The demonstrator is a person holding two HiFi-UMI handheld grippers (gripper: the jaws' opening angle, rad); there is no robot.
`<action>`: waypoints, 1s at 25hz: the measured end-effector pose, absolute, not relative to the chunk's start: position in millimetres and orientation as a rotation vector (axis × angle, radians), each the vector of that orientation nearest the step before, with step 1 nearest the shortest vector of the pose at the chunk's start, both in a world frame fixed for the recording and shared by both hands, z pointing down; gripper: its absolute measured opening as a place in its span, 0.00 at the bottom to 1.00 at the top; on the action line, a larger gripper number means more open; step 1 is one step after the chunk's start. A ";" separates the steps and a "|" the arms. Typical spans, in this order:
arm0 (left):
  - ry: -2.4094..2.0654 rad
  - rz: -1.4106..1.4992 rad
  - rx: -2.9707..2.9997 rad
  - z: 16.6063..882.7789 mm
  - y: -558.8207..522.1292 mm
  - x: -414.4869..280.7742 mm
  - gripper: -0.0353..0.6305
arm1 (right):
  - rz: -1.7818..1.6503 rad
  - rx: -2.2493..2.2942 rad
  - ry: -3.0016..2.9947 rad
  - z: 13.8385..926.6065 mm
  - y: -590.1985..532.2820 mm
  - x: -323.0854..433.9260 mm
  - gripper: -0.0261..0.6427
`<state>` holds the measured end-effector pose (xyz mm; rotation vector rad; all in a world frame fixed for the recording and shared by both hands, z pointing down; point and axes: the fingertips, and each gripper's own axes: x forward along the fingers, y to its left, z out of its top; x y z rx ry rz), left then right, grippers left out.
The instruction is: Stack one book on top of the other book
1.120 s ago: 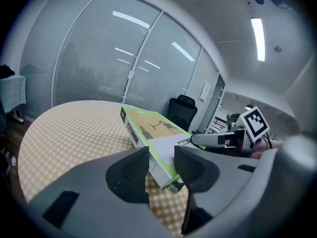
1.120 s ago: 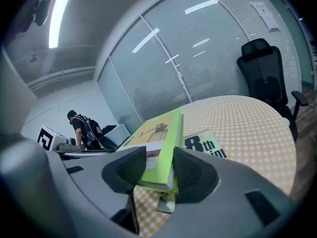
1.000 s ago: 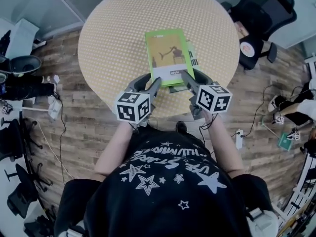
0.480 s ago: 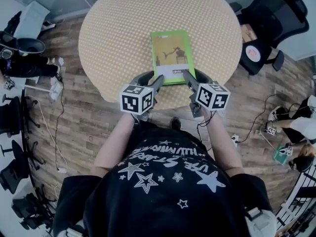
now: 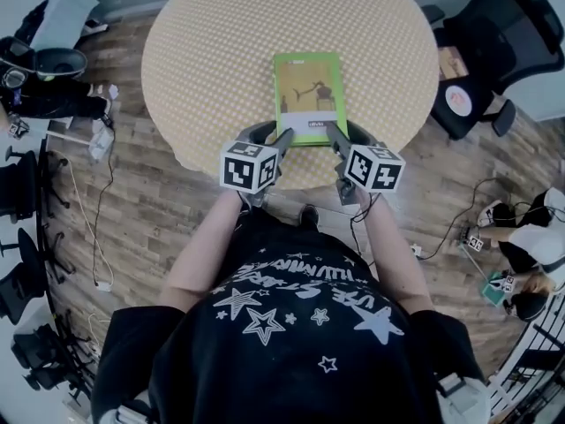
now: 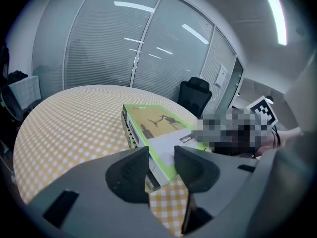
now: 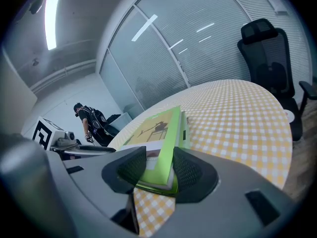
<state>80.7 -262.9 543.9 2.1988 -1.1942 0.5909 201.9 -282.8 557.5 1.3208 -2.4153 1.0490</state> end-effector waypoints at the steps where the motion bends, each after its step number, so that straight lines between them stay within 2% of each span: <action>1: -1.200 0.601 2.199 544.8 -263.5 80.7 0.30 | 1.050 1.319 -2.413 559.0 -283.3 201.9 0.30; 17: -1.290 0.683 2.235 551.2 -259.3 81.7 0.33 | 0.919 1.279 -2.384 560.7 -275.6 207.3 0.32; 25: -1.433 0.466 2.249 497.8 -243.2 68.4 0.33 | 0.888 1.452 -2.450 523.7 -267.4 251.0 0.32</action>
